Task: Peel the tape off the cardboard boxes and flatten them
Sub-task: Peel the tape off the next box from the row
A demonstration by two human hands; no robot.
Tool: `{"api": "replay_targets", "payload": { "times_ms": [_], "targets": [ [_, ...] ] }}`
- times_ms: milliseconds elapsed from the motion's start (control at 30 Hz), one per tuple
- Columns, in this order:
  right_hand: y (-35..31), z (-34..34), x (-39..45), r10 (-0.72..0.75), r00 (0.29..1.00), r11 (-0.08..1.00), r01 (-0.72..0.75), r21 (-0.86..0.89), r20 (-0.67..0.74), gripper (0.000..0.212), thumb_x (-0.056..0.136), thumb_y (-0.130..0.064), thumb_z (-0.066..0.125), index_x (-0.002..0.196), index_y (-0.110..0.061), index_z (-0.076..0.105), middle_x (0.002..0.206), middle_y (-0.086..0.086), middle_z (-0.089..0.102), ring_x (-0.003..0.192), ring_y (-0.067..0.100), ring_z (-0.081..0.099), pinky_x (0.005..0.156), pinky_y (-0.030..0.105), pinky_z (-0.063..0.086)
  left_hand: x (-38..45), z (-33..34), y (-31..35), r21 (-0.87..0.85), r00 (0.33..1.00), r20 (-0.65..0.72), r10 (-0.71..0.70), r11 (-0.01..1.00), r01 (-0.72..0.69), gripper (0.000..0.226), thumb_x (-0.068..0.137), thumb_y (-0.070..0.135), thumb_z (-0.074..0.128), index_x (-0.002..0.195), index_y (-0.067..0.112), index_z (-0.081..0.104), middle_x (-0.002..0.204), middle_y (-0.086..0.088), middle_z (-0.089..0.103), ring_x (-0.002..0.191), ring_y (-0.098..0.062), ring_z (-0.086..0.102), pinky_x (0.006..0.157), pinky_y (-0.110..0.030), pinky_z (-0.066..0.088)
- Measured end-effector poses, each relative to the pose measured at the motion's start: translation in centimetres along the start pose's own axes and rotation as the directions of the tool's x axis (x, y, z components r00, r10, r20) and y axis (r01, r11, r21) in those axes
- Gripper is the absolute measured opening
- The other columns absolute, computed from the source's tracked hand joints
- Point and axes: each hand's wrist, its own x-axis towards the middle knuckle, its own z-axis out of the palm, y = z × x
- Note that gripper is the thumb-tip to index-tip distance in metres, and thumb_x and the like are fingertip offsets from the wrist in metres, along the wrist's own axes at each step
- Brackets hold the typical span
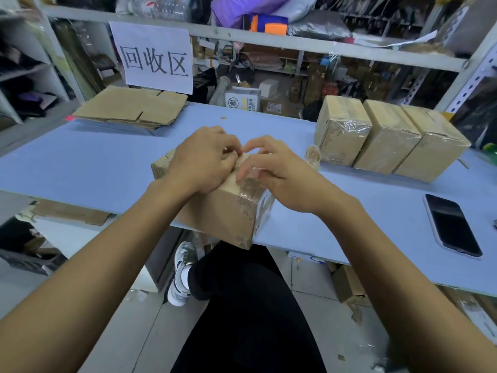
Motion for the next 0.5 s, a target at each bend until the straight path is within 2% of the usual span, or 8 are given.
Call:
{"api": "replay_targets", "payload": {
  "times_ms": [133, 200, 267, 300, 400, 500],
  "targets": [
    [0.0, -0.3, 0.1, -0.007, 0.999, 0.997, 0.009, -0.073, 0.034, 0.041, 0.098, 0.003, 0.047, 0.126, -0.02, 0.066, 0.11, 0.002, 0.063, 0.1, 0.019, 0.051, 0.085, 0.024, 0.036, 0.1, -0.4, -0.5, -0.069, 0.997, -0.061, 0.044, 0.996, -0.048, 0.025, 0.083, 0.028, 0.05, 0.089, 0.024, 0.075, 0.087, 0.004, 0.067, 0.086, -0.02, 0.062, 0.076, -0.045, 0.052],
    [0.2, -0.1, -0.2, -0.015, 1.0, 0.998, 0.014, -0.064, -0.014, 0.039, 0.101, -0.004, 0.051, 0.132, -0.024, 0.062, 0.111, 0.005, 0.066, 0.101, 0.021, 0.055, 0.083, 0.021, 0.038, -0.4, -0.9, -0.5, -0.117, 0.991, -0.074, 0.109, 0.986, -0.118, 0.021, 0.086, 0.025, 0.054, 0.097, 0.021, 0.072, 0.085, 0.011, 0.068, 0.082, -0.018, 0.066, 0.074, -0.043, 0.053],
    [0.4, 0.2, -0.4, -0.005, 0.998, 0.999, 0.003, -0.036, -0.065, 0.034, 0.102, -0.011, 0.054, 0.13, -0.029, 0.064, 0.108, 0.002, 0.068, 0.097, 0.019, 0.056, 0.081, 0.012, 0.037, -1.5, -1.2, -0.5, -0.131, 0.985, -0.057, 0.165, 0.976, -0.172, 0.02, 0.09, 0.025, 0.056, 0.107, 0.02, 0.066, 0.087, 0.019, 0.066, 0.082, -0.016, 0.067, 0.075, -0.039, 0.053],
    [0.5, 0.3, -0.4, -0.017, 0.997, 0.999, 0.014, -0.046, -0.078, 0.031, 0.102, -0.013, 0.055, 0.126, -0.029, 0.066, 0.107, 0.0, 0.068, 0.096, 0.019, 0.056, 0.083, 0.012, 0.038, -2.2, -1.3, -0.6, -0.131, 0.982, -0.052, 0.183, 0.973, -0.189, 0.02, 0.09, 0.026, 0.057, 0.106, 0.019, 0.065, 0.088, 0.019, 0.066, 0.082, -0.014, 0.065, 0.074, -0.038, 0.052],
    [0.2, 0.7, -0.3, -0.07, 0.995, 0.989, 0.06, -0.136, -0.07, 0.03, 0.098, -0.019, 0.048, 0.115, -0.028, 0.071, 0.106, -0.007, 0.066, 0.094, 0.018, 0.053, 0.084, 0.035, 0.046, -4.6, -1.1, -1.2, -0.147, 0.969, -0.063, 0.239, 0.958, -0.246, 0.021, 0.094, 0.025, 0.052, 0.101, 0.017, 0.07, 0.099, 0.012, 0.071, 0.091, -0.011, 0.063, 0.081, -0.038, 0.05],
    [-0.2, 0.5, -0.2, -0.099, 0.995, 0.969, 0.099, -0.226, 0.012, 0.036, 0.094, -0.021, 0.044, 0.12, -0.032, 0.067, 0.111, -0.009, 0.062, 0.092, 0.018, 0.048, 0.081, 0.046, 0.047, -5.8, -0.9, -1.9, -0.163, 0.968, -0.028, 0.248, 0.955, -0.249, 0.03, 0.095, 0.037, 0.051, 0.111, 0.018, 0.068, 0.119, 0.014, 0.069, 0.112, -0.01, 0.062, 0.105, -0.031, 0.038]
  ]
}}
